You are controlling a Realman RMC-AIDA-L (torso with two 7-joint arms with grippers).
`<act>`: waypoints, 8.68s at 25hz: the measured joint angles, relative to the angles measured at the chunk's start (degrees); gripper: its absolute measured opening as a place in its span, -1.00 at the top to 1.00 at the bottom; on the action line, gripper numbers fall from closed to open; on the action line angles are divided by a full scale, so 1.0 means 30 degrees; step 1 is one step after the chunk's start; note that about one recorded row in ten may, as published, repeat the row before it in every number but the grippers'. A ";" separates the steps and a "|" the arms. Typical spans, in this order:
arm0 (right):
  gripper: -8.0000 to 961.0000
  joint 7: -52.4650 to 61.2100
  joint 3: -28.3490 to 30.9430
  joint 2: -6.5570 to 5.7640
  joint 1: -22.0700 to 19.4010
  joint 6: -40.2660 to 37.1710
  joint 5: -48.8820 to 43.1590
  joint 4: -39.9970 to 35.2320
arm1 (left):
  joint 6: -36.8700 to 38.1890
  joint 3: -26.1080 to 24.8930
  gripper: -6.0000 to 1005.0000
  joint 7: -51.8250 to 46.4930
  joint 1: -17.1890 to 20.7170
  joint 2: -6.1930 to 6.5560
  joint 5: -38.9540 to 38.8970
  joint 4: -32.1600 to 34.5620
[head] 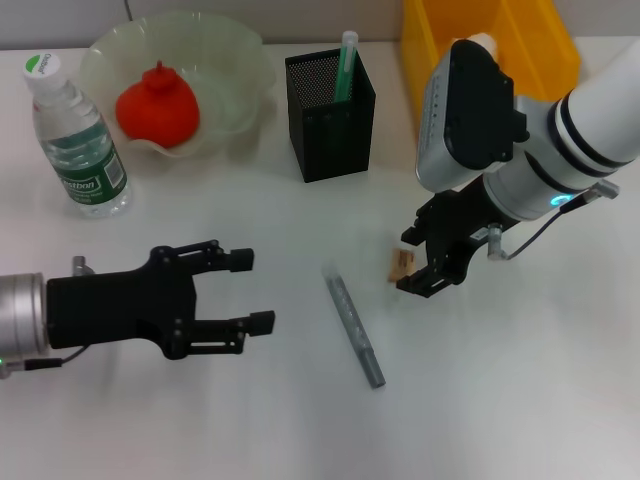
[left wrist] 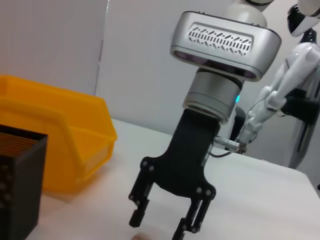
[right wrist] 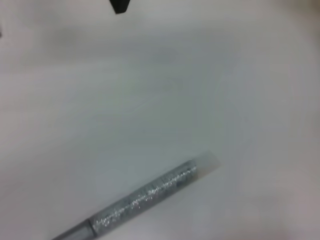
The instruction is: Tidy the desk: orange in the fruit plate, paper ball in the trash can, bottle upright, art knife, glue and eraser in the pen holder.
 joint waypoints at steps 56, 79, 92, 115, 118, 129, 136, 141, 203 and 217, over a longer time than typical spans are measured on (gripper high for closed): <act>0.16 0.2357 0.3481 -0.0074 0.0675 -0.1621 0.1078 -0.3708 | 0.0061 -0.3741 -0.64 0.0017 0.0737 0.0432 0.4721 0.2349; 0.00 0.3210 0.4375 0.0028 0.4849 0.7127 0.1846 0.3600 | -0.0094 -0.4203 -0.64 0.0016 0.0588 0.0241 0.4719 0.2318; -0.27 0.4312 0.4557 0.0010 0.4403 0.6485 0.2599 0.2626 | -0.0088 -0.4235 -0.64 0.0016 0.0556 0.0342 0.4719 0.2313; -0.50 1.2395 0.0771 0.0128 0.7024 -0.2559 0.0989 0.3581 | -0.0099 -0.4236 -0.64 0.0011 0.0732 0.0394 0.4720 0.2248; -0.50 1.2559 -0.0210 0.0141 0.7048 -0.2270 0.1113 0.3678 | -0.0104 -0.4235 -0.64 0.0026 0.0733 0.0378 0.4721 0.2302; -0.50 1.2726 -0.3901 0.0147 0.6850 -0.1100 0.2639 0.4517 | -0.0116 -0.4235 -0.64 0.0034 0.0731 0.0347 0.4721 0.2300; -0.50 1.2847 -0.5692 0.0147 0.6671 -0.0622 0.2910 0.4585 | -0.0115 -0.4235 -0.64 0.0029 0.0702 0.0373 0.4721 0.2215; -0.50 1.2845 -0.6420 0.0147 0.6633 -0.0583 0.3031 0.4542 | -0.0115 -0.4234 -0.64 0.0029 0.0680 0.0369 0.4721 0.2207; 0.68 1.2514 -0.4797 -0.0062 0.3960 -0.0435 0.1948 0.1446 | 0.0036 -0.4234 -0.64 0.0045 0.0731 0.0295 0.4720 0.2318; 0.70 0.2885 0.4887 -0.0062 -0.1693 0.1071 0.7941 -0.2397 | 0.0375 -0.4234 -0.64 0.0045 0.0597 0.0046 0.4708 0.2304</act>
